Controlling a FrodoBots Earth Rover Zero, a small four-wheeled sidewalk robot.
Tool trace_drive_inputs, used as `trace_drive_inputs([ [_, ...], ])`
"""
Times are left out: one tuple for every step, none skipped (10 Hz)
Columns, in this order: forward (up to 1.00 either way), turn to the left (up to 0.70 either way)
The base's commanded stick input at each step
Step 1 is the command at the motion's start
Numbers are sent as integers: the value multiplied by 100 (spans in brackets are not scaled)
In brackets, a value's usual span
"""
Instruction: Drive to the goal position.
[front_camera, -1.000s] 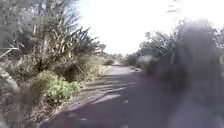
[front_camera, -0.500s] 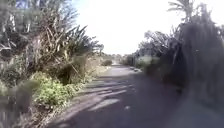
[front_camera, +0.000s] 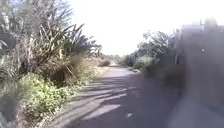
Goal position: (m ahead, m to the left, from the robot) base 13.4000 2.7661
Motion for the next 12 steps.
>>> trace_drive_inputs([
  [40, -24],
  [40, -24],
  [40, -24],
  [40, -24],
  [40, -24],
  [40, 0],
  [40, 0],
  [40, 0],
  [40, 0],
  [40, 0],
  [40, 0],
  [40, 0],
])
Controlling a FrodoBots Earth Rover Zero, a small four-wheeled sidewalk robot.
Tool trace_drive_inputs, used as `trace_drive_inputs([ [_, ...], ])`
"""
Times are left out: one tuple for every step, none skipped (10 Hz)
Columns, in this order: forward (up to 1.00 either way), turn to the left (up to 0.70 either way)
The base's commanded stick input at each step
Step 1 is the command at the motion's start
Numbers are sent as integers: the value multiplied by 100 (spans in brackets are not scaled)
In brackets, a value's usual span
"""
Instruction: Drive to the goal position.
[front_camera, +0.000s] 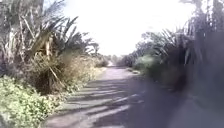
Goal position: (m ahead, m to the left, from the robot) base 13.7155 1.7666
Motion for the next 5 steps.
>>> trace_drive_inputs([
  [40, 0],
  [40, -24],
  [40, -24],
  [40, -24],
  [40, -24],
])
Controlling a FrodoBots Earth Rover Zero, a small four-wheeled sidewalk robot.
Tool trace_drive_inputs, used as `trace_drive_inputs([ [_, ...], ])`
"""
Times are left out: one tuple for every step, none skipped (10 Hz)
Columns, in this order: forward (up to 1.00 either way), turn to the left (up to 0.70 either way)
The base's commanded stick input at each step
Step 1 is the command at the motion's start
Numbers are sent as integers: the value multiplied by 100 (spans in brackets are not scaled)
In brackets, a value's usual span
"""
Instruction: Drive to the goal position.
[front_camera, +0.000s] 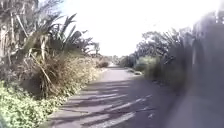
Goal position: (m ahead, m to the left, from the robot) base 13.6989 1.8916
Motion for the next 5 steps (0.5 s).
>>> trace_drive_inputs([
  [40, -24],
  [40, -24],
  [40, -24],
  [40, -24],
  [40, -24],
])
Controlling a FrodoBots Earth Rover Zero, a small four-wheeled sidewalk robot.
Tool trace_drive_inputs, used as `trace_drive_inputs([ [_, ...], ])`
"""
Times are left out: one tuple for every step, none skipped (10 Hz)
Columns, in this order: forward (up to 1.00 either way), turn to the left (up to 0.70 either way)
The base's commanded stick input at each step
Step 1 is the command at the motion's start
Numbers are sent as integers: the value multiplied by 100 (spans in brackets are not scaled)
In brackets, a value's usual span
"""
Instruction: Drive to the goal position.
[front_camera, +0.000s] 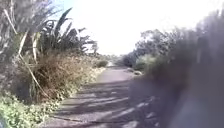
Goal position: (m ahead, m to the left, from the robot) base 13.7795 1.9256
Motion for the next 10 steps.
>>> trace_drive_inputs([
  [40, -24],
  [40, -24],
  [40, -24],
  [40, -24],
  [40, -24],
  [40, -24],
  [40, -24],
  [40, -24],
  [40, 0],
  [40, 0],
])
